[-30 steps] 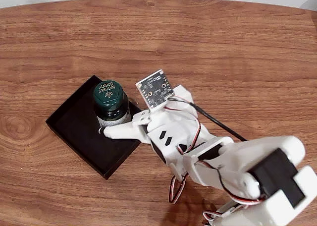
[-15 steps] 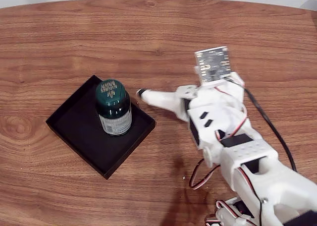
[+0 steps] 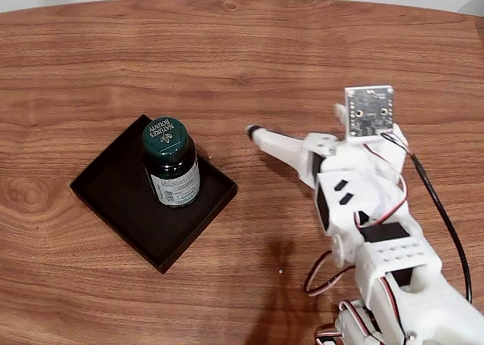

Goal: Pick up the pill bottle and place it in the black box.

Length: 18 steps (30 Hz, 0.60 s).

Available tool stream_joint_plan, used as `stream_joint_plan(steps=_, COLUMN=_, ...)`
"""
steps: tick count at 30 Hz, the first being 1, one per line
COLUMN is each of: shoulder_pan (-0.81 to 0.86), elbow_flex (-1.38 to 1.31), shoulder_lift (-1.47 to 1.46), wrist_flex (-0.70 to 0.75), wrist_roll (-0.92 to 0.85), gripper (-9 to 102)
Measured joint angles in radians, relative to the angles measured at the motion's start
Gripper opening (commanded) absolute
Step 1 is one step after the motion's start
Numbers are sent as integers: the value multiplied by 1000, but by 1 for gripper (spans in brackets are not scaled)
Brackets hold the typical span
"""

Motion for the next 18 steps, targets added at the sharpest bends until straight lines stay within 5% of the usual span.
stream_joint_plan(steps=18, shoulder_pan=219, elbow_flex=60, shoulder_lift=615, wrist_flex=991, wrist_roll=-35, gripper=4)
